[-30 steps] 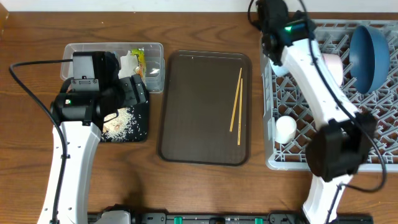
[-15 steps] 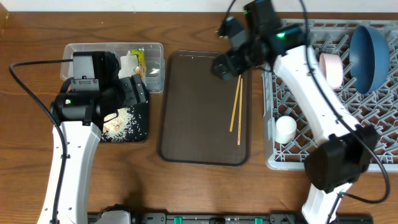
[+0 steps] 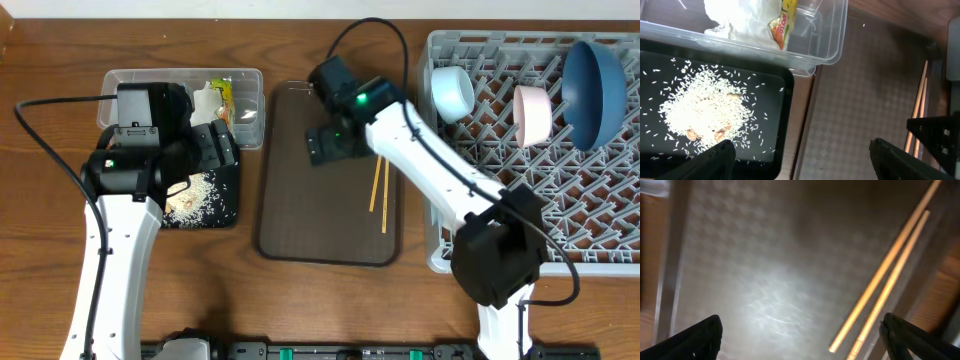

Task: Sort waste into correct bins and load items into the dishwasher rack
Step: 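Move the right gripper to the chopsticks on the brown tray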

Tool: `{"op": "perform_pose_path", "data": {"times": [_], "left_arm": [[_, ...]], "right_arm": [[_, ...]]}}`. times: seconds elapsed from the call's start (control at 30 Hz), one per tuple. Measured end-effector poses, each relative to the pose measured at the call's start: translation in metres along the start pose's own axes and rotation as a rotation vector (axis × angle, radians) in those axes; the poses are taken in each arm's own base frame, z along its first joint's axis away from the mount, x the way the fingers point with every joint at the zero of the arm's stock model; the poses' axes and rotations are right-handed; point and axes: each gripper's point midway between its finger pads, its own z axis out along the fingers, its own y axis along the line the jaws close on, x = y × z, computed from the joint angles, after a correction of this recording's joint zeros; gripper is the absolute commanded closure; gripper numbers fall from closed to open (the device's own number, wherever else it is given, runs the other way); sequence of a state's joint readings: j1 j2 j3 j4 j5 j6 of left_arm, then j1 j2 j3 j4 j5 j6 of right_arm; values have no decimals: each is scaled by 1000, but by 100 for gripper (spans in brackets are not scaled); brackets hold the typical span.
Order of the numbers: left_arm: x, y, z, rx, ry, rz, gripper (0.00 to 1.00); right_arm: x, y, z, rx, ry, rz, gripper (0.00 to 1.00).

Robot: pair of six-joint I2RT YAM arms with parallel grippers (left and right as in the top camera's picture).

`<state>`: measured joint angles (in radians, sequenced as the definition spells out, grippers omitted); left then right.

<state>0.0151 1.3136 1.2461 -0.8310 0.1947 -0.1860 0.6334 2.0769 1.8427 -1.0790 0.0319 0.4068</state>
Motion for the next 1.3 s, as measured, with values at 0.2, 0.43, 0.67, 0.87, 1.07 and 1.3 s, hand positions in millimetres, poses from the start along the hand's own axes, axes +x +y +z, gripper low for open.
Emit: {"op": "perform_pose_path", "data": {"times": [0.2,0.43,0.67,0.87,1.07,1.3], "left_arm": [[0,0,0,0,1,0,12],[0,0,0,0,1,0,12],[0,0,0,0,1,0,12],[0,0,0,-1,1,0,11],[0,0,0,0,1,0,11],[0,0,0,0,1,0,11]], "right_arm": [[8,-7,3,72,4,124,31],[27,-32,39,135,31,251,51],[44,-52,66,152,61,326,68],[54,-56,78,156,67,336,70],[65,-61,85,172,90,352,72],[68,-62,84,169,107,370,93]]}}
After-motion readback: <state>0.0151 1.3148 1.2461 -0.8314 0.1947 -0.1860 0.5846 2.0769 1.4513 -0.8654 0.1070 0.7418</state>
